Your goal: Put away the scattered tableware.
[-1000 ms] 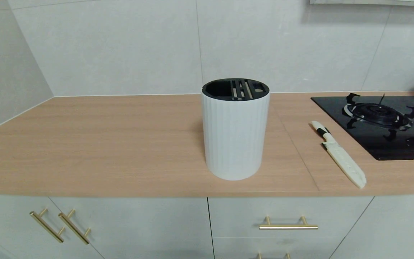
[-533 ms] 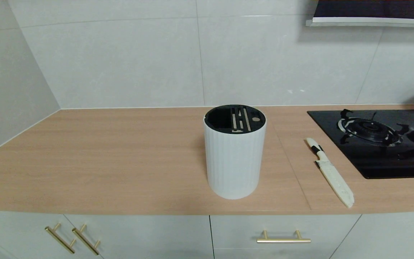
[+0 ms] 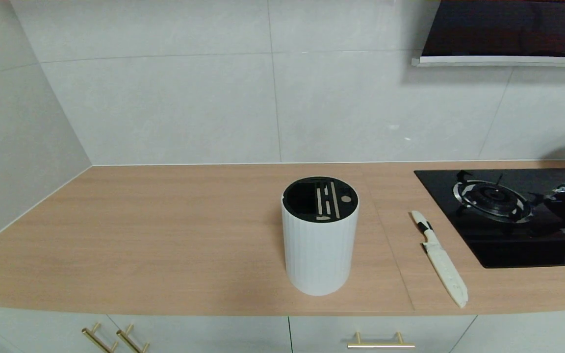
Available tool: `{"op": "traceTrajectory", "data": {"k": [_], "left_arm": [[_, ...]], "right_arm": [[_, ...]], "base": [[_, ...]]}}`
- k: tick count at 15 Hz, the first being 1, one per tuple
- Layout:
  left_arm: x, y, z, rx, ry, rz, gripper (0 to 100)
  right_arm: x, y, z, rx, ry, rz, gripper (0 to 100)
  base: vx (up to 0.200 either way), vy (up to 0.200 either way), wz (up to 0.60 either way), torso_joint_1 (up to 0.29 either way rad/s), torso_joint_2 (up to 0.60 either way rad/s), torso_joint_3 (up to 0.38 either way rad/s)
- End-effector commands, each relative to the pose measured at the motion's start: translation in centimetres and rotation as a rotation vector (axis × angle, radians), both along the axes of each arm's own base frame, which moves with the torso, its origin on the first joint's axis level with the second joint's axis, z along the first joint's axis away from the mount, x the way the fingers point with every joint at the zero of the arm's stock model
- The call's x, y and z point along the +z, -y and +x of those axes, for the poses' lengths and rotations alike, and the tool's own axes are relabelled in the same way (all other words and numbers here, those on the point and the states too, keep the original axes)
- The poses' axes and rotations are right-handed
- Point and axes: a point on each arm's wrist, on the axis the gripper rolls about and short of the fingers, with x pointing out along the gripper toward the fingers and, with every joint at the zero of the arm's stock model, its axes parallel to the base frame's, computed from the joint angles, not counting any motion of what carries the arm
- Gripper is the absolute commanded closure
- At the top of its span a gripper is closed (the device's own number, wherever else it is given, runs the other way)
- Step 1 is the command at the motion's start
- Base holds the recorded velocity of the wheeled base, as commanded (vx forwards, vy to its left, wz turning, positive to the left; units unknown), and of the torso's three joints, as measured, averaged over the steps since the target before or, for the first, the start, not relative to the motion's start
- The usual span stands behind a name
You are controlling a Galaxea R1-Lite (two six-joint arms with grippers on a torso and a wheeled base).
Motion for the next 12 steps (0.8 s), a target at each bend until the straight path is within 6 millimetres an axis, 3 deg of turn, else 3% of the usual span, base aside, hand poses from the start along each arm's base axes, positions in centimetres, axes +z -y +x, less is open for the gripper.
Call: {"op": "traceTrajectory", "data": {"k": [1,8,12], "left_arm": [[-0.01,0.00,0.00,0.000,-0.002,0.000,0],[0.00,0.00,0.00,0.000,0.000,0.000,0],[0.00,0.00,0.00,0.000,0.000,0.000,0]], "right_arm": [[0.01,0.00,0.01,0.000,-0.001,0.000,0],[0.01,0.00,0.01,0.001,-0.001,0.000,0],[0.01,0.00,0.01,0.000,-0.001,0.000,0]], "base": [[0.000,0.000,0.00,0.300,-0.60,-0.315],[0.000,0.000,0.00,0.217,-0.44,-0.224],[0.000,0.000,0.00,0.103,-0.21,-0.107]]}}
